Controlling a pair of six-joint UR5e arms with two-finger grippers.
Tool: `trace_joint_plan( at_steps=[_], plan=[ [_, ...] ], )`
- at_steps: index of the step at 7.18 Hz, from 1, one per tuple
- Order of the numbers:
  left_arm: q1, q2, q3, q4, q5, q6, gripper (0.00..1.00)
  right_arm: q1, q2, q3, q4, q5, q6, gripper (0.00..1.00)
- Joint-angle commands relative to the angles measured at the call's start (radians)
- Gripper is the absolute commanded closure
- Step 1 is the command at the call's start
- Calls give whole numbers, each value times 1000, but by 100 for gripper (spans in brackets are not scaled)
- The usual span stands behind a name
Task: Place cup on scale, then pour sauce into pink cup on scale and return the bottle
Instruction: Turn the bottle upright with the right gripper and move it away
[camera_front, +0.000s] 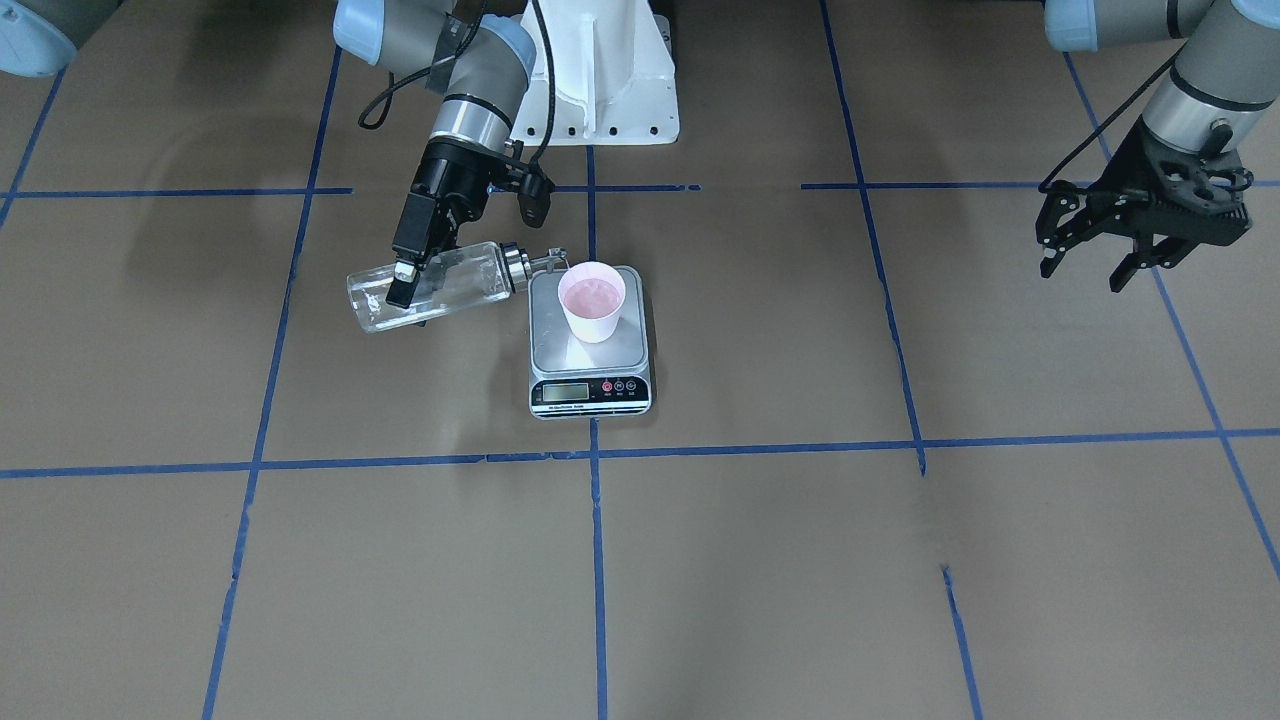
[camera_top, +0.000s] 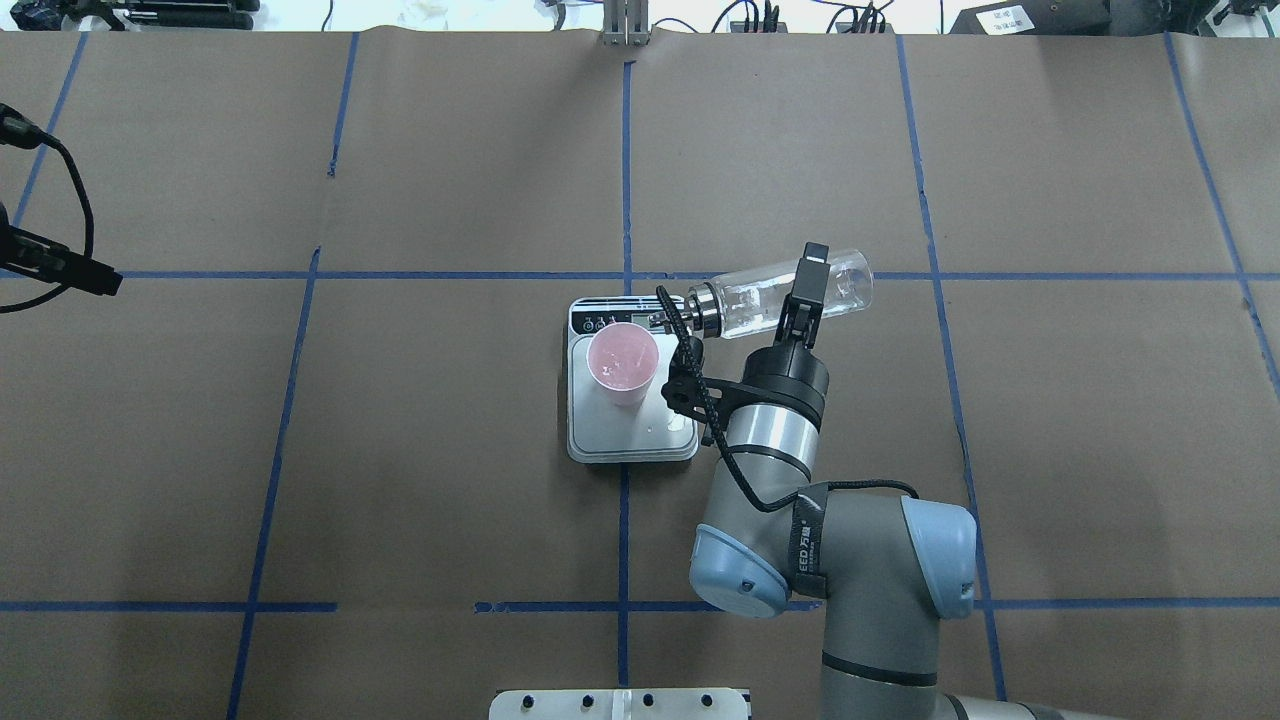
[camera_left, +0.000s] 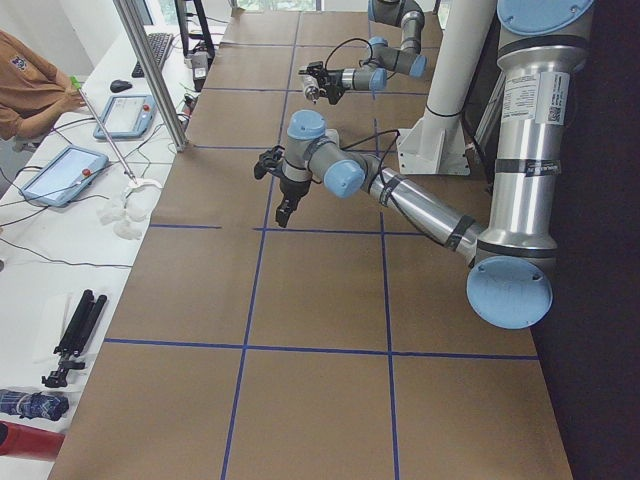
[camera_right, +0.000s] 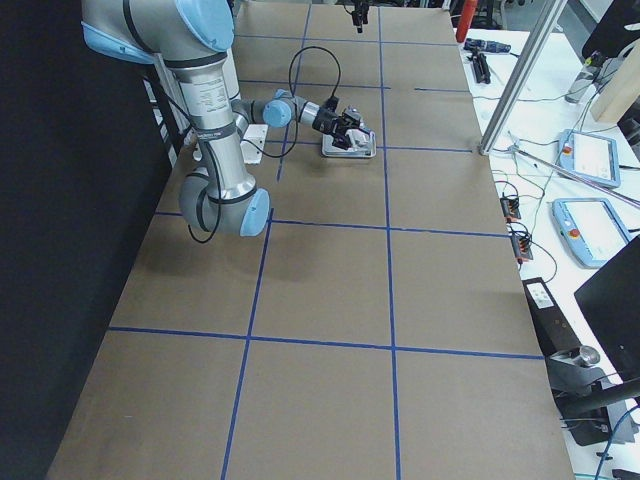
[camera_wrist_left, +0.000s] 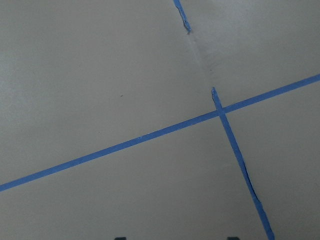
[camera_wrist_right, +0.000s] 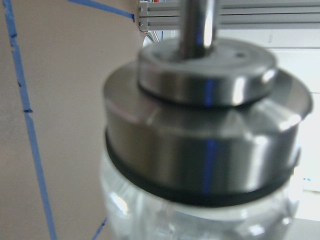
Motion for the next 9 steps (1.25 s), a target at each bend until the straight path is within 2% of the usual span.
trace_joint_plan(
  at_steps=[1,2,4,5,6,8,9],
  plan=[
    [0,1,-3,0,0,-1,25,-22,6,1,4,41,197,100],
    [0,3,-5,0,0,0,25,-31,-3,-3,131,72,267,100],
    [0,1,0,0,0,0,25,-25,-82,-3,506,162,295,100],
    [0,0,0,0,0,0,25,-23,-138,-5,644,177,400,100],
    [0,0,3,0,0,0,25,-19,-152,-2,729,212,507,100],
    [0,-2,6,0,0,2,25,-13,-187,41,787,243,810,100],
    [0,-2,11,-1,0,2,25,-11,-251,78,825,247,877,100]
  ],
)
